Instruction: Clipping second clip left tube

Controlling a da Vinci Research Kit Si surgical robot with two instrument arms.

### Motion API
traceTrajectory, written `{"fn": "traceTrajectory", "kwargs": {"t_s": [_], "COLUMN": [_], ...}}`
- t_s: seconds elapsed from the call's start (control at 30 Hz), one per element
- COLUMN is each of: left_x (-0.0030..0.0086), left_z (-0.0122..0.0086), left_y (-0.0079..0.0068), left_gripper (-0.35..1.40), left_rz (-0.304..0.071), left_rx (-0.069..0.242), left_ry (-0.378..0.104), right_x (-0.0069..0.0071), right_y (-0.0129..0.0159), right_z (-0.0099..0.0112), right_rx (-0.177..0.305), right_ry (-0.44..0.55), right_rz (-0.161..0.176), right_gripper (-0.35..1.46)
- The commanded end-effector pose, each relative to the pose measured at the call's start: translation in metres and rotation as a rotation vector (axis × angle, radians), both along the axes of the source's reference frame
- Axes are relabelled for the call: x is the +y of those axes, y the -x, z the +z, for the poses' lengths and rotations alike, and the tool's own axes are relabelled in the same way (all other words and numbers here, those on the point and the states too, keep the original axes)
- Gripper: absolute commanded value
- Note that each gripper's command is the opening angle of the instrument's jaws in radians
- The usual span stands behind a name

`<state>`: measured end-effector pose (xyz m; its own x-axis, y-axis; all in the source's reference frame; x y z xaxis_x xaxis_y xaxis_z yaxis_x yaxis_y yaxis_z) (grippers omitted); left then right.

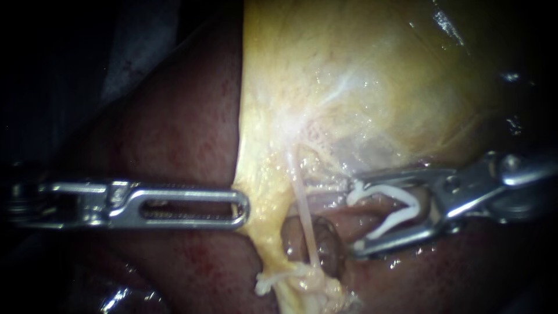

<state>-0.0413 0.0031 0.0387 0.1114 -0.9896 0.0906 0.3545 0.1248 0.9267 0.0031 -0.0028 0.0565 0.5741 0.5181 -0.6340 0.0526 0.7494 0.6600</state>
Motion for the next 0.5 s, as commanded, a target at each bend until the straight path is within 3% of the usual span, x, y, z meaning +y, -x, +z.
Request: {"fn": "traceTrajectory", "kwargs": {"t_s": [0.03, 0.33, 0.5], "left_x": [0.0000, 0.0000, 0.0000], "left_z": [0.0000, 0.0001, 0.0000], "left_y": [0.0000, 0.0001, 0.0001], "left_gripper": [-0.33, -0.33, -0.33], "left_rz": [0.000, 0.000, 0.000], "left_rx": [0.000, 0.000, 0.001], "left_ry": [0.000, 0.000, 0.000], "right_x": [-0.0003, -0.0032, -0.0039], "right_y": [-0.0004, -0.0035, -0.0041], "right_z": [0.0003, 0.0030, 0.0045], "right_rx": [-0.001, 0.009, 0.014], "right_ry": [-0.004, -0.043, -0.052], "right_rz": [-0.002, -0.038, -0.056], "right_gripper": [0.57, 0.56, 0.53]}}
